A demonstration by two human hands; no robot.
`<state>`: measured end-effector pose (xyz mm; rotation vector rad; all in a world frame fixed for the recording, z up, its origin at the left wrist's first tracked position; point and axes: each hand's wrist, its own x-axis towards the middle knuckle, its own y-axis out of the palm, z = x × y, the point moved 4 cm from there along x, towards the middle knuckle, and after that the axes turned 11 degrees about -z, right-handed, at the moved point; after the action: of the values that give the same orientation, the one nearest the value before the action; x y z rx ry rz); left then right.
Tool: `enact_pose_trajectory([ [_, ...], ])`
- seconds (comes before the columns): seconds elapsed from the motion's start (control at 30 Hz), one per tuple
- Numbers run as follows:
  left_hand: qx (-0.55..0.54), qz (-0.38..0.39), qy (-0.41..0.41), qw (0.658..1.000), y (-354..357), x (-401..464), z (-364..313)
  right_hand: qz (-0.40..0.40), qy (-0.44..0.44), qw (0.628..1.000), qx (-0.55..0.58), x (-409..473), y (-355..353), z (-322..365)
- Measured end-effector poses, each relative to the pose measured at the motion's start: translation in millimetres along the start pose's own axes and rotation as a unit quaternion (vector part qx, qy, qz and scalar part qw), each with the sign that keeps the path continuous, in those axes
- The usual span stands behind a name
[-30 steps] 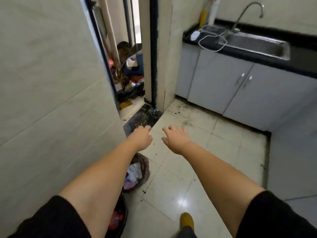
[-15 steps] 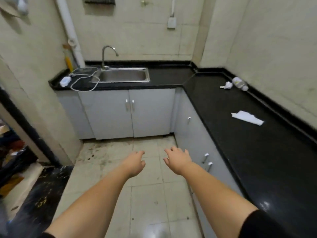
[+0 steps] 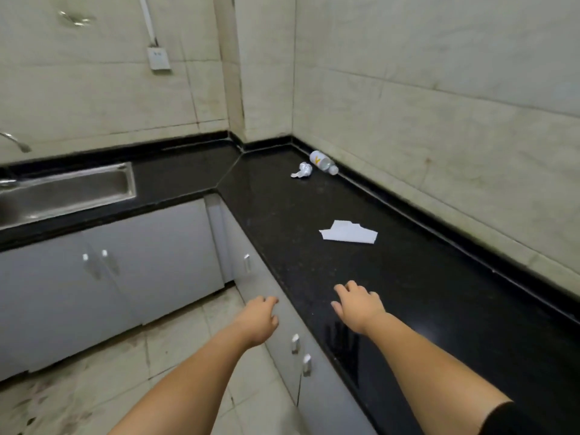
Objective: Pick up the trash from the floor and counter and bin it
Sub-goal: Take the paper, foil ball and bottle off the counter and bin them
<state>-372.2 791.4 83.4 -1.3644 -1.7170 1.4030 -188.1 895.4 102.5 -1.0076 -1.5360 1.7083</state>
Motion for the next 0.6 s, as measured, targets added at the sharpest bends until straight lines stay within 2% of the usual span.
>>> enact_pose_trajectory([
  [0.17,0.021,0.005,0.069,0.997,-13,98,2,-0.019,0.074,0.996,0.038,72,-4,-13],
  [0.33,0.057,0.045,0.143,0.987,-27,187,7,-0.015,0.149,0.985,0.086,135,-4,-16],
  [0.6,0.091,0.063,0.193,0.975,-16,280,12,-0.019,0.208,0.972,0.104,210,6,-37],
])
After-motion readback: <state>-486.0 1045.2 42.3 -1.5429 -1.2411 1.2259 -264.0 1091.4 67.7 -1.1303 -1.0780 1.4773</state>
